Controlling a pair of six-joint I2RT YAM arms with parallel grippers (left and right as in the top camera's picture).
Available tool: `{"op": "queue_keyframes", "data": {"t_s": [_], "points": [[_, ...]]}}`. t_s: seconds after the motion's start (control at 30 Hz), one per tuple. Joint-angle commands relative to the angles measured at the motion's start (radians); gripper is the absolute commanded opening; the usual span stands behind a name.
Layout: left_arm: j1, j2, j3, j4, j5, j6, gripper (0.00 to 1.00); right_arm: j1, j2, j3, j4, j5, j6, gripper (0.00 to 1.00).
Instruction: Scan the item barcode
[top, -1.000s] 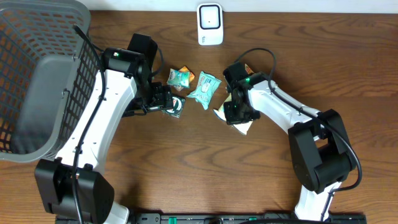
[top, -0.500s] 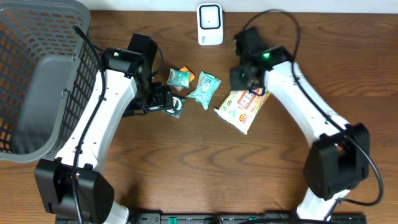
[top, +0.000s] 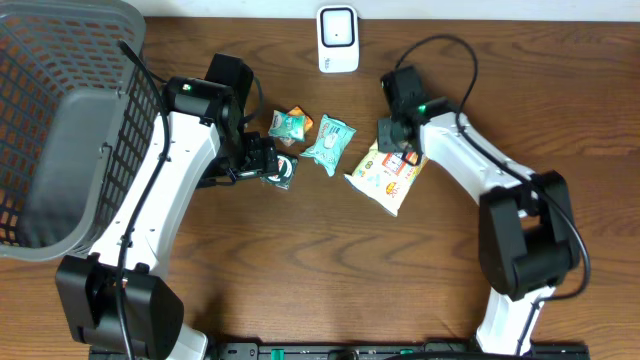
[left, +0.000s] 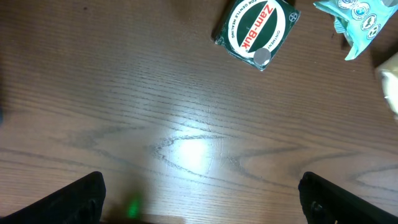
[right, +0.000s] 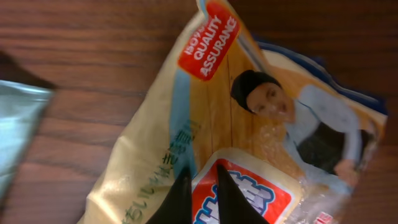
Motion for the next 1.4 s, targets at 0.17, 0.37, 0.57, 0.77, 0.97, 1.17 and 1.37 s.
{"op": "queue_keyframes", "data": {"t_s": [0.17, 0.37, 0.57, 0.77, 0.97, 1.17, 1.37], "points": [[0.0, 0.004, 0.011, -0.007, -0.002, 0.006, 0.97, -0.008, -0.032, 0.039, -0.075, 0.219, 0.002, 0.09], [0.0, 0.004, 0.011, -0.007, -0.002, 0.006, 0.98, 0.005, -0.121, 0.131, -0.21, 0.027, 0.002, 0.17], [0.0, 0.004, 0.011, -0.007, -0.002, 0.006, 0.98, 0.064, -0.127, 0.125, -0.219, -0.132, 0.019, 0.64], [0.0, 0.004, 0.011, -0.007, -0.002, 0.006, 0.98, 0.187, -0.063, 0.12, -0.253, 0.204, 0.186, 0.99], [0.0, 0.004, 0.011, -0.007, -0.002, 0.006, 0.98, 0.286, 0.035, 0.12, -0.261, 0.357, 0.253, 0.99], [0.0, 0.004, 0.011, -0.007, -0.002, 0.006, 0.98, 0.309, 0.133, 0.12, -0.266, 0.4, 0.272, 0.99], [0.0, 0.004, 0.011, -0.007, -0.002, 0.006, 0.98, 0.28, 0.194, 0.12, -0.29, 0.403, 0.272, 0.77]]}}
